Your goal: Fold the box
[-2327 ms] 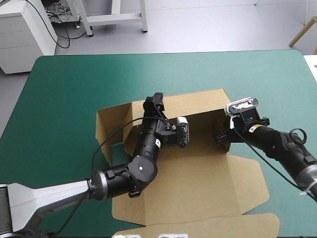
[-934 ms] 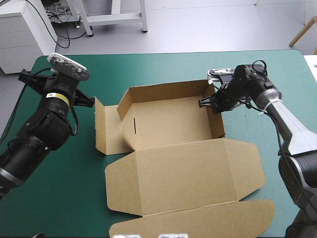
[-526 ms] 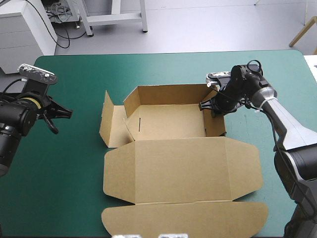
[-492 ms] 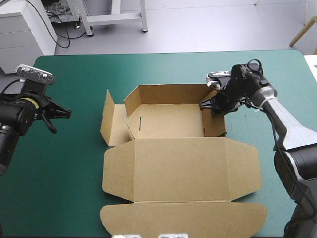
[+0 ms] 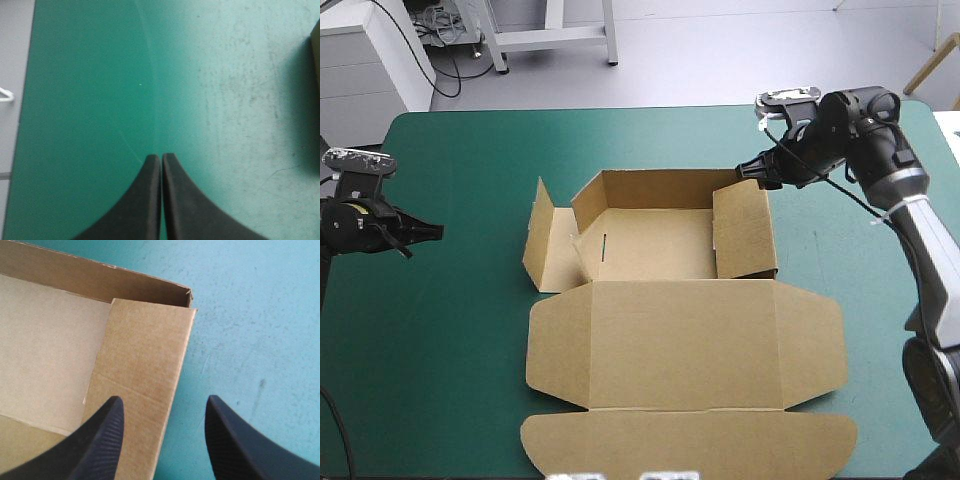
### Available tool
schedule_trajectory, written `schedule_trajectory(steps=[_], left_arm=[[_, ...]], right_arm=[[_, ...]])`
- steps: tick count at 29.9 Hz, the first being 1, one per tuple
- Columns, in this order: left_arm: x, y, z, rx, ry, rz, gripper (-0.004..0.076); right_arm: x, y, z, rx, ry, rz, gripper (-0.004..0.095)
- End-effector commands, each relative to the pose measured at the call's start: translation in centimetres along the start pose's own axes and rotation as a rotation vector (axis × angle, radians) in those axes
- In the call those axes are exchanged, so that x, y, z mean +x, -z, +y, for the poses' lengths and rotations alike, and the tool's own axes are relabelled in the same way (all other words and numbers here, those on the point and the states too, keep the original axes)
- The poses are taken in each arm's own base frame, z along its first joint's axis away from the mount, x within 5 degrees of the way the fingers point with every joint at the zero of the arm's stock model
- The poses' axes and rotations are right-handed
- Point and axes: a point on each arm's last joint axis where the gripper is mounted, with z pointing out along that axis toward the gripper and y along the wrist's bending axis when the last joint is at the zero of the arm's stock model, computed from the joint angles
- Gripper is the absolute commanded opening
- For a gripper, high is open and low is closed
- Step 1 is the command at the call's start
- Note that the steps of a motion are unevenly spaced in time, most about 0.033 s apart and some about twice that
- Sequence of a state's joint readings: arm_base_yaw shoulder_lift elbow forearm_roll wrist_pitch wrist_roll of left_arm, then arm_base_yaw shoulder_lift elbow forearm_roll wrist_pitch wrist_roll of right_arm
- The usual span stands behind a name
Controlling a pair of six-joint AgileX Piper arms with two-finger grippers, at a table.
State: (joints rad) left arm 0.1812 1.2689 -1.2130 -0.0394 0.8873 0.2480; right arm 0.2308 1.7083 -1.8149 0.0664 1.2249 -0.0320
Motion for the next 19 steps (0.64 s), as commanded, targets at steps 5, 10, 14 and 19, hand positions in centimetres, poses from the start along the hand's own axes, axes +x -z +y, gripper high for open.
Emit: schedule_trajectory(steps=[5, 10, 14, 19], left_arm=[[-1.3, 0.2, 0.2, 0.146, 0.126, -0.102, -0.0008], [-1.3, 0.2, -0.4, 0.210, 0.107, -0.098, -0.0008], [-1.3, 0.3, -0.8, 0.255, 0.101, -0.100, -0.0008], [-1.3, 0.4, -1.0, 0.278, 0.112, -0.095, -0.0008]], right_arm=[[1.3, 1.6, -0.5, 0.050, 0.010, -0.029, 0.0511], [0.9, -0.8, -0.5, 0.037, -0.002, 0.006, 0.0513], [0.8, -3.6, -0.4, 0.000, -0.021, 0.064, 0.0513], [1.0, -7.5, 0.0, -0.072, -0.028, 0.163, 0.0513]])
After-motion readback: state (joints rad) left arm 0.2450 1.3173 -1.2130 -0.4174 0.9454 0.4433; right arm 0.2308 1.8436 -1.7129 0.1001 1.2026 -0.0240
